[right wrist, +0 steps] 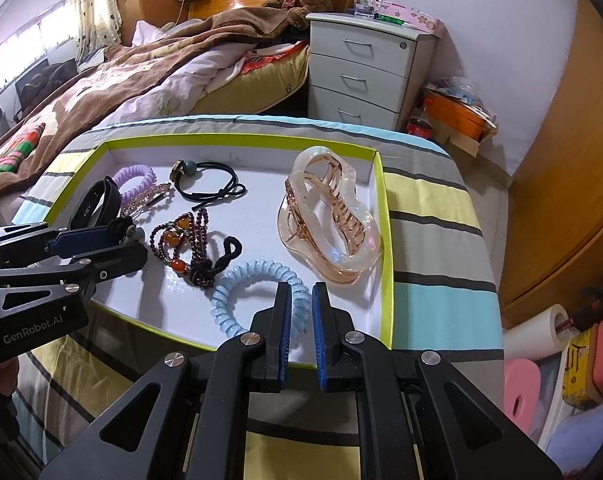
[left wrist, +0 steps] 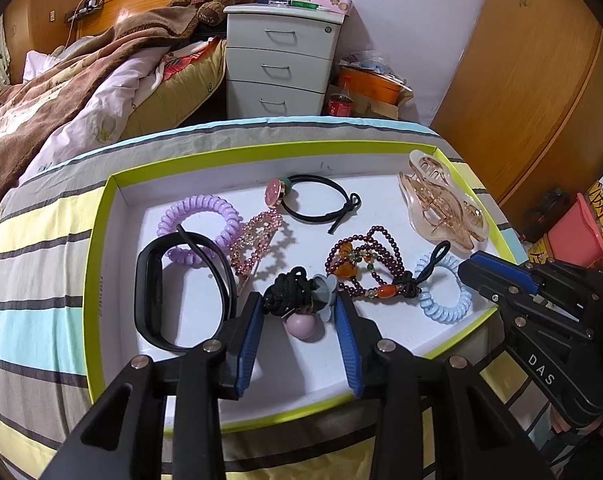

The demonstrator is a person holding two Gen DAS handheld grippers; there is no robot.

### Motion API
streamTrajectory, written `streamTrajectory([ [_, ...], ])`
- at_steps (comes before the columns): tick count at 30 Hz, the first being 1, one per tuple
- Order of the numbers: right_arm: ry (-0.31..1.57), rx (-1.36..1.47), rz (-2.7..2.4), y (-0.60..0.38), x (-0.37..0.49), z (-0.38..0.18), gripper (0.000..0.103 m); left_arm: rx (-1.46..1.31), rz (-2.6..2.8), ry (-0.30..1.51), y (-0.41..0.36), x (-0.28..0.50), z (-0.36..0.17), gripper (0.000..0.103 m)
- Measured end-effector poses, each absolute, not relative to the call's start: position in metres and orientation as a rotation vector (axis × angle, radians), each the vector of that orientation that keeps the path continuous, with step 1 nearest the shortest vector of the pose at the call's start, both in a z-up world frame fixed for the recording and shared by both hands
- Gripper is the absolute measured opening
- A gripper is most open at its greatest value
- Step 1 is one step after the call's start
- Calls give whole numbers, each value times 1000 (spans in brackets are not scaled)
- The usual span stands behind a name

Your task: Organize jewelry

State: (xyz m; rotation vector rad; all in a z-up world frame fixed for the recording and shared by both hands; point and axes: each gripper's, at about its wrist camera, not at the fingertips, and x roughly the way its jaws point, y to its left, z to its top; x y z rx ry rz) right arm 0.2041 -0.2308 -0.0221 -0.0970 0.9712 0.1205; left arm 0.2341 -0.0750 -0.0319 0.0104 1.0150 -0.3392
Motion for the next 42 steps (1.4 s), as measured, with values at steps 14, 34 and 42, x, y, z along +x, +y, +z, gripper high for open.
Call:
streamTrajectory([
  [14, 969, -87, 122, -233, 203, -22, 16, 14, -341, 1019, -77, 235, -32, 46],
  [34, 905, 11, 110, -241, 177, -4, 35, 31, -285, 949, -75, 206, -9, 54],
  [42, 832, 71, 120, -239, 149, 14, 35, 30, -225, 870, -69, 175, 11, 54],
])
